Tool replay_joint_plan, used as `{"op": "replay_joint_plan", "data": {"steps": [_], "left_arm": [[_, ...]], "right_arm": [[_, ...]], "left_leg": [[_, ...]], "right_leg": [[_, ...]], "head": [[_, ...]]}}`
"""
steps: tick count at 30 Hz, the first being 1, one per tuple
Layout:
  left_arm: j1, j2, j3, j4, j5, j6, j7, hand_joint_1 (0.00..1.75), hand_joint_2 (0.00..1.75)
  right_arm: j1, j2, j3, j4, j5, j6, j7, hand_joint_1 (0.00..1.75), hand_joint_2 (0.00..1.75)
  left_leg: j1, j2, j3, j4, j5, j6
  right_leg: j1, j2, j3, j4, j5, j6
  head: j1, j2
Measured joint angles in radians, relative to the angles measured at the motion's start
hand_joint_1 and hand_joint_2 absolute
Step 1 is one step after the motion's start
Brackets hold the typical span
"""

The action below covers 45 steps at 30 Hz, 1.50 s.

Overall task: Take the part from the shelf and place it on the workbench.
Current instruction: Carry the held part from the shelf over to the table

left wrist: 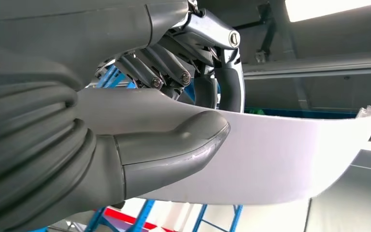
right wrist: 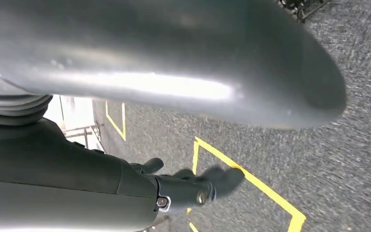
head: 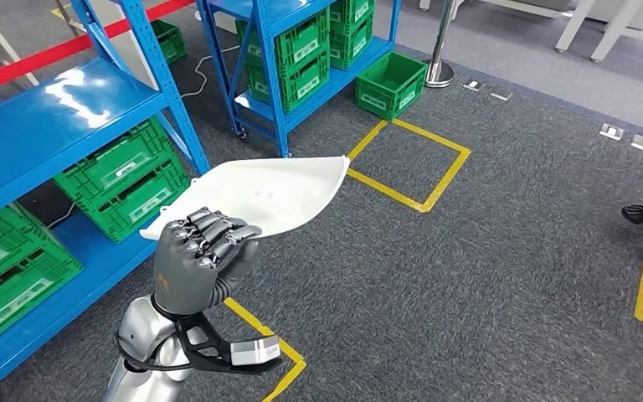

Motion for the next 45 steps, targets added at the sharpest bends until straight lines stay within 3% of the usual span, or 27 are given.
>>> {"op": "replay_joint_plan", "data": {"steps": [1,3,5,6,8,10,12,14,16,18,20,22,23,24,25,27,29,31,32,34,36,38,39,40,42,44,45], "left_arm": [[-0.002,-0.002,-0.002,0.001,0.002,0.000,0.010,1.75,1.75],[-0.006,-0.001,-0.014,0.004,0.019,-0.002,0.041,1.75,1.75],[-0.010,0.009,-0.033,0.009,0.047,-0.016,0.075,1.75,1.75],[-0.011,0.015,-0.042,0.013,0.062,-0.027,0.087,1.75,1.75],[-0.011,0.027,-0.061,0.022,0.090,-0.048,0.105,1.75,1.75],[-0.015,0.036,-0.080,0.028,0.113,-0.055,0.113,1.75,1.75],[-0.021,0.044,-0.097,0.029,0.131,-0.059,0.115,1.75,1.75],[-0.027,0.054,-0.110,0.029,0.145,-0.061,0.115,1.75,1.75],[-0.030,0.061,-0.120,0.023,0.151,-0.053,0.113,1.75,1.75],[-0.031,0.065,-0.129,0.014,0.145,-0.036,0.108,1.75,1.75],[-0.031,0.072,-0.135,0.006,0.129,-0.019,0.104,1.75,1.75],[-0.031,0.079,-0.139,0.004,0.113,-0.011,0.103,1.75,1.75],[-0.031,0.082,-0.142,0.004,0.108,-0.010,0.103,1.75,1.75],[-0.031,0.083,-0.145,0.004,0.105,-0.009,0.103,1.75,1.75],[-0.032,0.084,-0.148,0.002,0.101,-0.008,0.104,1.75,1.75],[-0.035,0.085,-0.150,-0.004,0.090,-0.006,0.108,1.75,1.75],[-0.037,0.087,-0.152,-0.010,0.074,-0.004,0.114,1.75,1.75],[-0.037,0.089,-0.153,-0.014,0.061,-0.002,0.121,1.75,1.75],[-0.037,0.089,-0.154,-0.016,0.056,-0.002,0.124,1.75,1.75],[-0.036,0.092,-0.155,-0.022,0.052,-0.001,0.126,1.75,1.75],[-0.033,0.100,-0.157,-0.026,0.059,-0.004,0.127,1.75,1.75],[-0.032,0.107,-0.160,-0.026,0.073,-0.014,0.127,1.75,1.75],[-0.033,0.109,-0.161,-0.026,0.078,-0.021,0.127,1.75,1.75],[-0.034,0.109,-0.162,-0.026,0.083,-0.027,0.127,1.75,1.75],[-0.038,0.110,-0.164,-0.026,0.092,-0.038,0.126,1.75,1.75],[-0.041,0.111,-0.166,-0.026,0.108,-0.051,0.125,1.75,1.75],[-0.043,0.111,-0.167,-0.025,0.118,-0.058,0.124,1.75,1.75]], "right_arm": [[0.001,0.000,0.001,0.000,0.002,0.003,-0.003,0.00,0.00],[0.001,0.000,0.002,0.000,0.007,0.007,-0.007,0.00,0.00],[0.000,0.001,0.004,0.000,0.011,0.008,-0.008,0.00,0.00],[0.000,0.001,0.004,0.000,0.011,0.008,-0.008,0.00,0.00],[0.003,0.001,0.004,0.000,0.012,0.008,-0.008,0.00,0.00],[0.005,0.001,0.004,0.000,0.012,0.006,-0.008,0.00,0.00],[0.005,0.001,0.004,0.000,0.012,0.005,-0.008,0.00,0.00],[0.005,0.000,0.004,0.000,0.014,0.004,-0.008,0.00,0.00],[0.010,-0.002,0.004,0.000,0.015,0.004,-0.008,0.00,0.00],[0.013,-0.004,0.004,0.000,0.015,0.006,-0.005,0.00,0.00],[0.008,-0.005,0.004,0.000,0.014,0.009,-0.001,0.00,0.00],[0.002,-0.005,0.004,0.000,0.012,0.012,-0.001,0.00,0.00],[0.000,-0.005,0.004,0.000,0.013,0.014,-0.001,0.00,0.00],[-0.001,-0.006,0.004,0.000,0.013,0.016,0.000,0.00,0.00],[-0.003,-0.006,0.004,0.000,0.015,0.019,0.001,0.00,0.00],[-0.011,-0.004,0.004,0.000,0.018,0.024,0.003,0.00,0.00],[-0.021,0.000,0.005,0.000,0.021,0.026,0.003,0.00,0.00],[-0.026,0.001,0.007,0.000,0.026,0.026,-0.001,0.00,0.00],[-0.028,0.002,0.008,0.000,0.028,0.026,-0.004,0.00,0.00],[-0.030,0.002,0.011,0.000,0.029,0.026,-0.007,0.00,0.00],[-0.032,0.003,0.011,0.000,0.021,0.024,-0.008,0.00,0.00],[-0.029,0.003,0.011,0.000,0.010,0.021,-0.008,0.00,0.00],[-0.026,0.003,0.011,0.000,0.006,0.020,-0.008,0.00,0.00],[-0.023,0.003,0.011,0.000,0.003,0.019,-0.008,0.00,0.00],[-0.019,0.004,0.011,0.000,0.000,0.019,-0.008,0.00,0.00],[-0.017,0.007,0.011,0.000,-0.003,0.018,-0.008,0.00,0.00],[-0.015,0.008,0.011,0.000,-0.004,0.017,-0.008,0.00,0.00]], "left_leg": [[0.002,0.002,0.004,0.000,-0.003,-0.006],[0.006,-0.039,-0.007,0.037,-0.035,-0.018],[0.010,-0.096,-0.053,0.145,-0.102,-0.026],[0.010,-0.107,-0.081,0.208,-0.130,-0.027],[0.010,-0.114,-0.106,0.263,-0.135,-0.023],[0.008,-0.131,-0.067,0.178,-0.073,-0.010],[0.006,-0.184,-0.010,0.049,-0.017,0.009],[0.001,-0.214,0.010,-0.006,-0.005,0.020],[0.000,-0.194,0.016,-0.019,0.001,0.025],[0.005,-0.169,0.027,-0.038,0.014,0.032],[0.007,-0.138,0.030,-0.046,0.021,0.037],[0.006,-0.104,0.025,-0.042,0.020,0.038],[0.007,-0.088,0.023,-0.039,0.018,0.037],[0.008,-0.073,0.021,-0.035,0.016,0.035],[0.010,-0.058,0.020,-0.029,0.012,0.031],[0.008,-0.035,0.016,-0.013,-0.001,0.019],[0.003,-0.016,0.015,-0.003,-0.013,0.006],[0.003,0.000,0.024,-0.007,-0.017,-0.005],[0.005,-0.008,0.026,-0.004,-0.022,-0.011],[0.010,-0.057,0.007,0.047,-0.061,-0.021],[0.012,-0.104,-0.048,0.170,-0.127,-0.026],[0.011,-0.114,-0.092,0.261,-0.154,-0.022],[0.011,-0.117,-0.090,0.255,-0.138,-0.018],[0.010,-0.123,-0.070,0.211,-0.105,-0.011],[0.008,-0.178,-0.010,0.077,-0.037,0.006],[0.003,-0.227,0.021,-0.004,-0.013,0.018],[0.000,-0.231,0.022,-0.013,-0.016,0.021]], "right_leg": [[-0.002,0.012,0.000,-0.004,0.003,-0.006],[-0.007,0.034,-0.001,-0.010,0.012,-0.020],[-0.008,0.056,-0.005,-0.013,0.018,-0.028],[-0.006,0.069,-0.008,-0.013,0.020,-0.031],[-0.003,0.098,-0.011,-0.013,0.023,-0.031],[0.000,0.129,-0.012,-0.013,0.026,-0.029],[0.000,0.156,-0.014,-0.012,0.031,-0.023],[-0.006,0.179,-0.022,-0.014,0.037,-0.011],[-0.010,0.194,-0.027,-0.019,0.044,0.004],[-0.006,0.155,-0.040,0.004,0.028,0.013],[-0.002,0.093,-0.085,0.098,-0.028,0.020],[-0.004,0.073,-0.138,0.210,-0.077,0.029],[-0.005,0.069,-0.145,0.230,-0.078,0.033],[-0.007,0.064,-0.132,0.213,-0.064,0.036],[-0.009,0.053,-0.099,0.161,-0.038,0.039],[-0.009,0.009,-0.032,0.042,0.002,0.036],[-0.007,-0.013,-0.010,0.000,0.010,0.018],[-0.005,0.008,-0.013,0.002,0.013,-0.001],[-0.007,0.018,-0.014,0.000,0.016,-0.008],[-0.010,0.038,-0.017,-0.006,0.023,-0.020],[-0.009,0.061,-0.021,-0.009,0.027,-0.026],[-0.006,0.088,-0.024,-0.009,0.029,-0.029],[-0.004,0.102,-0.025,-0.009,0.031,-0.029],[-0.002,0.117,-0.024,-0.009,0.032,-0.028],[-0.003,0.145,-0.026,-0.009,0.037,-0.023],[-0.010,0.171,-0.033,-0.011,0.045,-0.012],[-0.013,0.184,-0.037,-0.013,0.050,-0.003]], "head": [[0.000,0.000],[-0.003,0.000],[-0.006,0.000],[-0.006,0.000],[-0.006,0.000],[-0.007,0.000],[-0.005,0.000],[-0.006,0.000],[-0.007,0.000],[-0.003,0.000],[0.000,0.000],[0.000,0.000],[0.000,0.000],[0.000,0.000],[0.000,0.000],[0.000,0.000],[-0.002,0.000],[-0.004,0.000],[-0.004,0.000],[-0.006,0.000],[-0.008,0.000],[-0.008,0.000],[-0.008,0.000],[-0.008,0.000],[-0.007,0.000],[-0.009,0.000],[-0.009,0.000]]}}
